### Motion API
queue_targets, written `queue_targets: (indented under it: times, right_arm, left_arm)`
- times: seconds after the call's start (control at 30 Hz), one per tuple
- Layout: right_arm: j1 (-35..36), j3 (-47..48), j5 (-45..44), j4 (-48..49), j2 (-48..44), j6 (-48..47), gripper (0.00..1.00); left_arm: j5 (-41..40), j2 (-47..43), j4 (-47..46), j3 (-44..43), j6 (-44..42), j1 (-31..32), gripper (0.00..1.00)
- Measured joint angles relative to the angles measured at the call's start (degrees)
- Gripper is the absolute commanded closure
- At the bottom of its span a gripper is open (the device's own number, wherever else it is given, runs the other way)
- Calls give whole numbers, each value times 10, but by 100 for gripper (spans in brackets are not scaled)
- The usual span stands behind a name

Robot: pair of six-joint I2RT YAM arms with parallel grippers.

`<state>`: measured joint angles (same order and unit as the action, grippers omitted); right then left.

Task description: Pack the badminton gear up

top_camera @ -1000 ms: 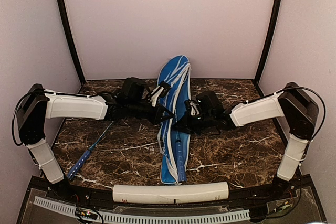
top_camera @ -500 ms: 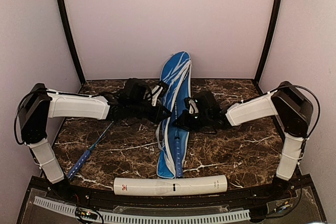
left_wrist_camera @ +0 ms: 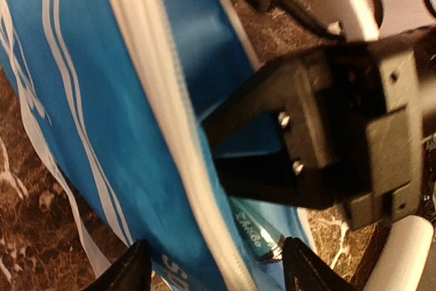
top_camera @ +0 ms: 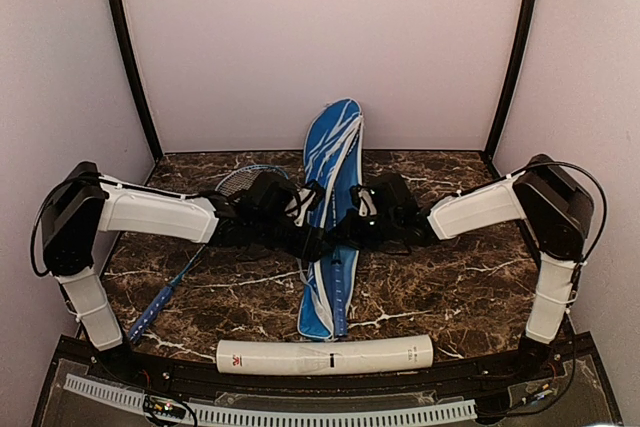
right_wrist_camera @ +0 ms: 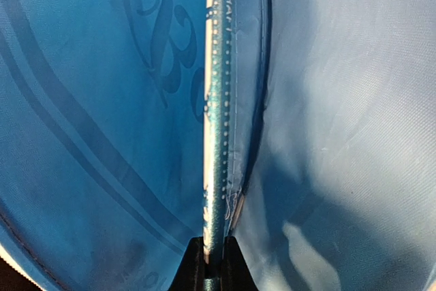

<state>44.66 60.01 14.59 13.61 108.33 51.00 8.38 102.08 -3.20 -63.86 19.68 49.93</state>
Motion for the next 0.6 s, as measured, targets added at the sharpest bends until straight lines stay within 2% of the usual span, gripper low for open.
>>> queue_targets:
  times: [0.2, 0.33, 0.4, 0.5, 0.6]
  right_arm:
    - [0, 3, -3, 1, 1, -1, 100]
    - [0, 4, -3, 1, 1, -1, 100]
    - [0, 5, -3, 0, 1, -2, 100]
    - [0, 9, -5, 0, 1, -2, 100]
    - [0, 12, -10, 1, 1, -3, 100]
  left_arm:
    - [-21, -4, 18, 46, 52, 24, 26]
    - [-19, -6, 15, 64, 84, 38, 30]
    - [-17, -6, 12, 71, 97, 41, 38]
    - [-10, -5, 7, 76, 112, 44, 58]
    - [-3, -5, 0, 76, 120, 46, 75]
